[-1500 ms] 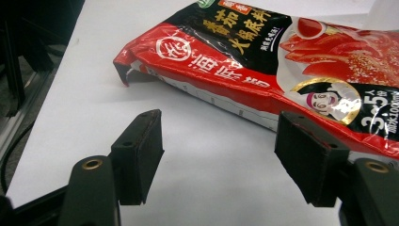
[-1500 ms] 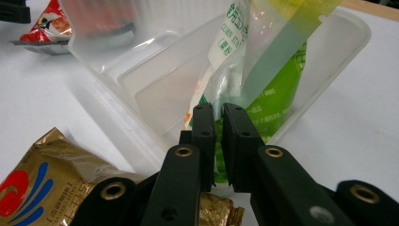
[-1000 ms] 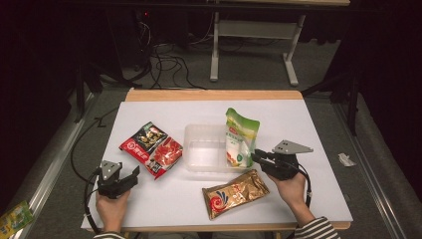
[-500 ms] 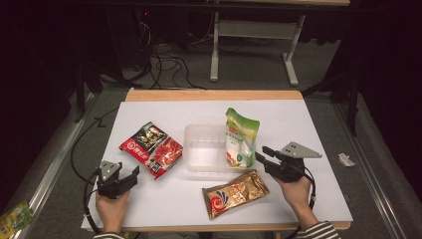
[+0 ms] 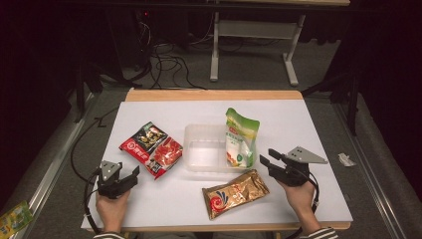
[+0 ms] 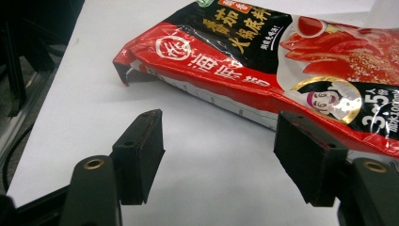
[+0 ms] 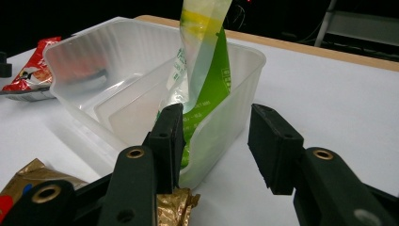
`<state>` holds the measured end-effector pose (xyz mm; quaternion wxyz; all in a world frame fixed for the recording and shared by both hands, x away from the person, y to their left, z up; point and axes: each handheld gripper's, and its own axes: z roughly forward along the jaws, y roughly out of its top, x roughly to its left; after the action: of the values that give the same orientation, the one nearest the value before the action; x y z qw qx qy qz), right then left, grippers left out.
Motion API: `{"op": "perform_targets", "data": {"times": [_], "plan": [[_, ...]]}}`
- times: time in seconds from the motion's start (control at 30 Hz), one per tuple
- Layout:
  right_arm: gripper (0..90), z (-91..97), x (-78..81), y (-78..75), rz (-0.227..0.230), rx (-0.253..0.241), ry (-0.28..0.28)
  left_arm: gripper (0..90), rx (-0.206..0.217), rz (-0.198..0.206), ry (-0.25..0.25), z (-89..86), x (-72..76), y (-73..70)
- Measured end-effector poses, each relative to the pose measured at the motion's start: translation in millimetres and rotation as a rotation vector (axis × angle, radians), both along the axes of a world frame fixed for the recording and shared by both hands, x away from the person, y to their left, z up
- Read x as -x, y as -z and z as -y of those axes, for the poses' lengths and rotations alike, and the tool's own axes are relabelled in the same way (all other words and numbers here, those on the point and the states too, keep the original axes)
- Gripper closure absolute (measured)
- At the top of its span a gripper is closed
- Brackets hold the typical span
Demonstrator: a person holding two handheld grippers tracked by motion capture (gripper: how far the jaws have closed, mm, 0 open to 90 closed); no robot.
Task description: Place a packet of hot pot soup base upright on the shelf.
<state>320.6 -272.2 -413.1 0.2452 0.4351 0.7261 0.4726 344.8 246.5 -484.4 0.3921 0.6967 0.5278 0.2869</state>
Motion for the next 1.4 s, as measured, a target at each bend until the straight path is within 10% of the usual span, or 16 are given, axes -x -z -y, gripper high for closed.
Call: {"op": "perform_targets", "data": {"times": [1.4], "plan": [[51.8,0.0,25.4,32.7,-0.138,0.015,0.014,33.7,-0.004,0.028,0.006,1.2,3.3,-0.3]]}}
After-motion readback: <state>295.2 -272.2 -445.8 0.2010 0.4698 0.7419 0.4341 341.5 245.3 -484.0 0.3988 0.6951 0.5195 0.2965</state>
